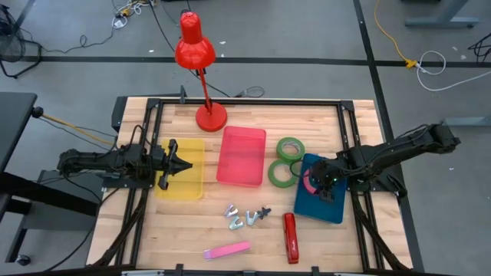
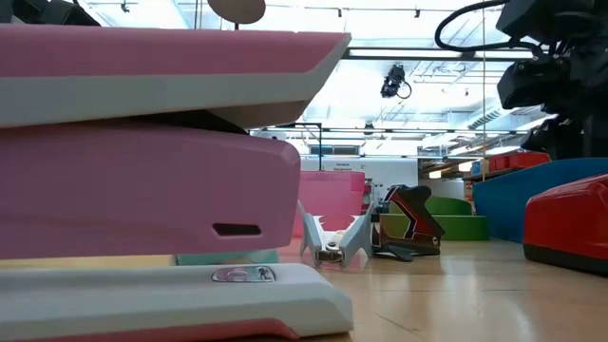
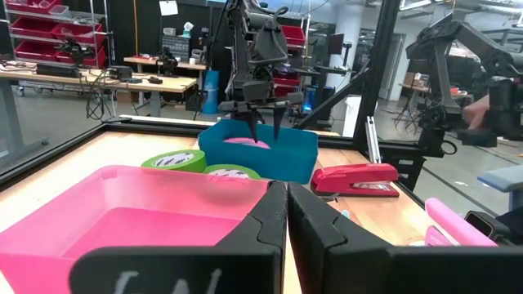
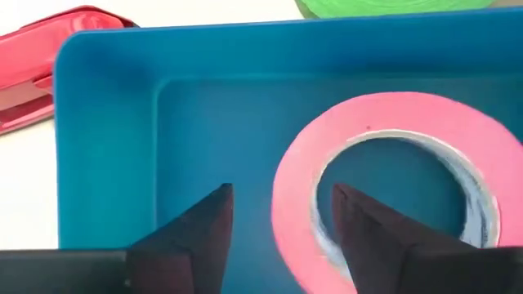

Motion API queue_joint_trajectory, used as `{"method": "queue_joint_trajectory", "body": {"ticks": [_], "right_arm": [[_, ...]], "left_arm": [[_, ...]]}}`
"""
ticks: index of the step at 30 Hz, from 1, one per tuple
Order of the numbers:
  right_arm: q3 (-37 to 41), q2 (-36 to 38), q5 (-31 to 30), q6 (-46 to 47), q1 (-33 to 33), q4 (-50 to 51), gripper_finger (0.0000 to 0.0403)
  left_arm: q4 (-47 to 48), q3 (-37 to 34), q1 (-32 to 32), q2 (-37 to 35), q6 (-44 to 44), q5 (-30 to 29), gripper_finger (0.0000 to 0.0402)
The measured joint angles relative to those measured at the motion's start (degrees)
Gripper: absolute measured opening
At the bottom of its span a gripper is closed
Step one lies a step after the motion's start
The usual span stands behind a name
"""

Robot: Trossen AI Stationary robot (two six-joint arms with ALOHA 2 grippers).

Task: Pick and place Stapler, Stapler remover, tape
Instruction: Put the top green tape into the blue bin

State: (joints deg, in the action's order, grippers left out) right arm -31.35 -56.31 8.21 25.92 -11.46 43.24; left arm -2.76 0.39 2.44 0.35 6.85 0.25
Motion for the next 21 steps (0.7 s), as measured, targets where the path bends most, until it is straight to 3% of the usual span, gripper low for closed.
{"method": "queue_joint_trajectory", "body": {"ticks": [11, 16, 21], "right_arm": [[-5.6, 0.0, -0.3, -4.6, 0.4, -0.3, 0.0207], [-12.1, 0.0, -8.0, -7.2, 1.5, -0.5, 0.0205], [-17.2, 0.0, -11.7, -10.3, 4.3, -0.8, 0.0205]], "left_arm": [[0.0, 0.0, 0.0, 0.0, 0.0, 0.0, 0.0018], [0.0, 0.0, 0.0, 0.0, 0.0, 0.0, 0.0018], [0.0, 0.0, 0.0, 0.0, 0.0, 0.0, 0.0018]]}}
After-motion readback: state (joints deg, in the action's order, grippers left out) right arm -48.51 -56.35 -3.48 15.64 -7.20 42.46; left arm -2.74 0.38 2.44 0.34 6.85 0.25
